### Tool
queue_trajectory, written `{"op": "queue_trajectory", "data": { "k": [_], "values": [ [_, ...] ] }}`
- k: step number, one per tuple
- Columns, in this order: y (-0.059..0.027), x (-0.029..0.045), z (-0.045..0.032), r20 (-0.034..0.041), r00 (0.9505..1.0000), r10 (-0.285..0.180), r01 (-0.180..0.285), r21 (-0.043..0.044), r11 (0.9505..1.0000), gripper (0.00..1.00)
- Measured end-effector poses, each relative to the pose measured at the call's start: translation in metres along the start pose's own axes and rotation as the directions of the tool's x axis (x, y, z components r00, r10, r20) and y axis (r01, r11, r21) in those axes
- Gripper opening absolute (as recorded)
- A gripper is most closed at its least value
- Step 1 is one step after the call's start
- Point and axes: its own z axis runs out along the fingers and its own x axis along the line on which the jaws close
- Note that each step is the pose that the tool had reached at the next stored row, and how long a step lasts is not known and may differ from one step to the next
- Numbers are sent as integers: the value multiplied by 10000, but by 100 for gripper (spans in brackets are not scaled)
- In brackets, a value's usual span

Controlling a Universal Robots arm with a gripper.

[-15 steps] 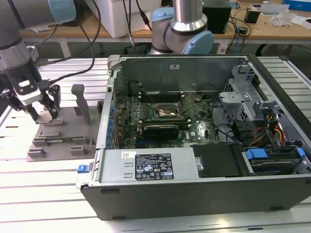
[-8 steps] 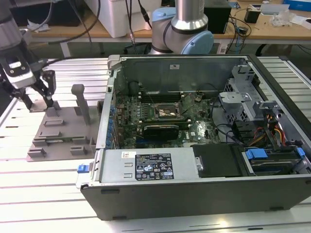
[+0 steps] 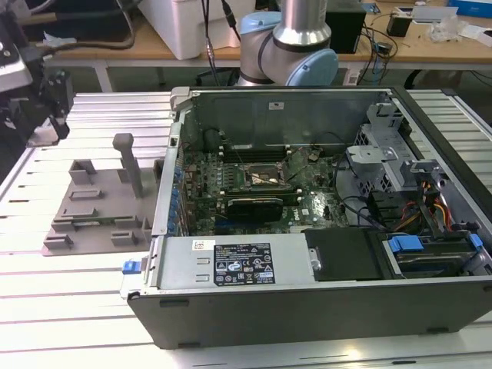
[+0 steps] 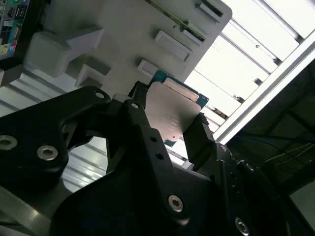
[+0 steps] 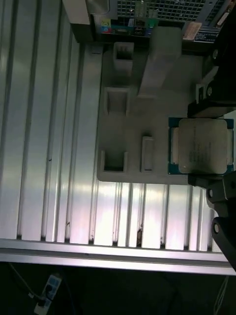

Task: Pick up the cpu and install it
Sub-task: 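Pick up the cpu and move it towards the insertion slot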

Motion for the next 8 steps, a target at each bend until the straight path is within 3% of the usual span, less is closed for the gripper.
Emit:
{"op": "queue_trajectory", "data": {
  "k": [1, 2, 4, 8],
  "values": [
    [-1, -1, -37, -1, 10000, 0, 0, 0, 10000, 55],
    [-3, -4, -188, 0, 10000, -1, 1, -10, 10000, 55],
    [-4, -6, -278, 0, 10000, 0, 0, -15, 10000, 55],
    [-5, -7, -328, 3, 10000, 0, 0, -47, 10000, 55]
  ]
}}
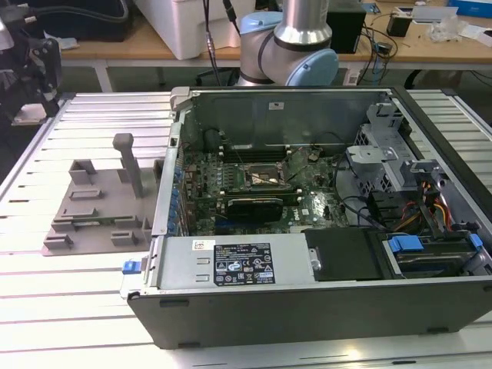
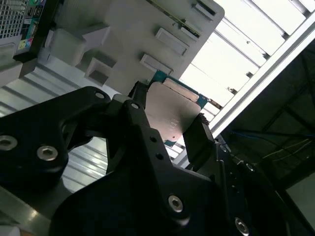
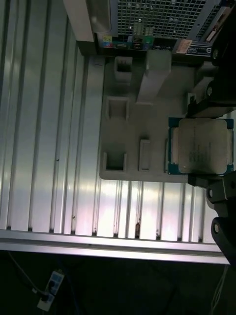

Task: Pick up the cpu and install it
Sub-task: 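Pick up the cpu and move it towards the insertion slot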

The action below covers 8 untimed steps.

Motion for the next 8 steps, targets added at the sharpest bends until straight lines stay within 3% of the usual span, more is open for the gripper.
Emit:
{"op": "queue_trajectory", "data": {
  "k": [3, 8],
  "values": [
    [-2, -27, -1, -4, 10000, -1, 1, 1, 10000, 55],
    [-20, -273, 6, -32, 10000, -1, 1, -3, 10000, 55]
  ]
}}
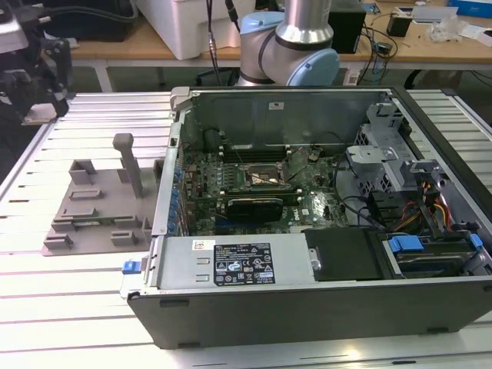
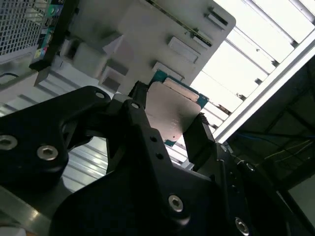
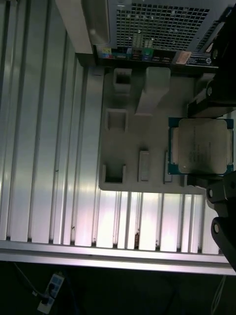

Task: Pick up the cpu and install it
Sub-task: 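Pick up the cpu and move it towards the insertion slot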

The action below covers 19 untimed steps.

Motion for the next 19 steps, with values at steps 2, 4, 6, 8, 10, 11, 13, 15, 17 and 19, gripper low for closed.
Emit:
{"op": "queue_trajectory", "data": {
  "k": [2, 4, 6, 8, 10, 11, 13, 15, 17, 19],
  "values": [
    [-12, -170, 6, -17, 10000, 2, -2, -1, 10000, 55],
    [-20, -274, 8, -24, 10000, 0, 0, -1, 10000, 55],
    [-30, -425, 13, -30, 10000, 2, -2, -2, 10000, 55],
    [-37, -517, 17, -33, 10000, 1, -1, -2, 10000, 55],
    [-45, -633, 20, -40, 10000, 0, 0, -2, 10000, 55],
    [-47, -678, 22, -43, 10000, 2, -2, -2, 10000, 55],
    [-58, -853, 29, -49, 10000, -1, 1, -3, 10000, 55],
    [-64, -982, 35, -57, 10000, 2, -2, -4, 10000, 55],
    [-71, -1078, 39, -59, 10000, -1, 1, -4, 10000, 55],
    [-78, -1193, 44, -61, 10000, 2, -2, -4, 10000, 55]
  ]
}}
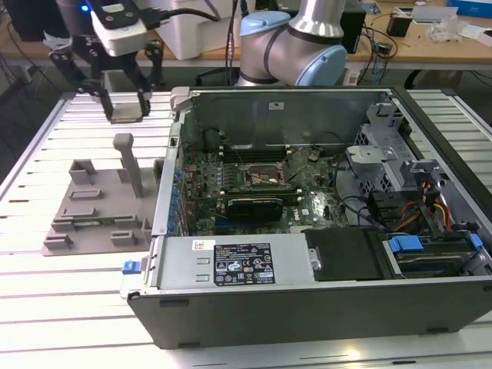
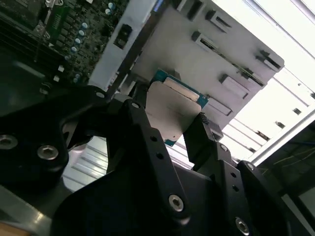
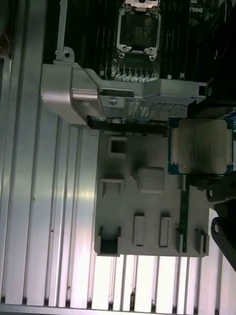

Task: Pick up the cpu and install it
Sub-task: 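Pick up the cpu and move it towards the insertion slot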

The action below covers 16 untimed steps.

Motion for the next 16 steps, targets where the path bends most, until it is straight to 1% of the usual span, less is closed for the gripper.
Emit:
{"op": "queue_trajectory", "data": {
  "k": [1, 2, 4, 6, 8, 9, 10, 11, 12, 13, 14, 15, 16],
  "values": [
    [-6, -85, 3, -2, 10000, -3, 3, -1, 10000, 55],
    [-9, -151, 4, -7, 10000, -1, 1, 0, 10000, 55],
    [-14, -256, 10, -14, 10000, -3, 3, -1, 10000, 55],
    [-17, -424, 20, -28, 10000, -2, 2, -1, 10000, 55],
    [-19, -522, 28, -36, 10000, -1, 1, -2, 10000, 55],
    [-19, -587, 35, -43, 10000, -1, 1, -3, 10000, 55],
    [-19, -631, 39, -51, 10000, -4, 4, -3, 10000, 55],
    [-13, -718, 57, -69, 10000, -2, 2, -4, 10000, 55],
    [-1, -831, 93, -102, 9999, -4, 4, -5, 10000, 55],
    [14, -904, 122, -122, 9999, -2, 2, -4, 10000, 55],
    [26, -962, 148, -127, 9999, -3, 3, -5, 10000, 55],
    [35, -1003, 166, -132, 9999, -5, 5, -3, 10000, 55],
    [59, -1097, 207, -137, 9999, -3, 3, -4, 10000, 55]
  ]
}}
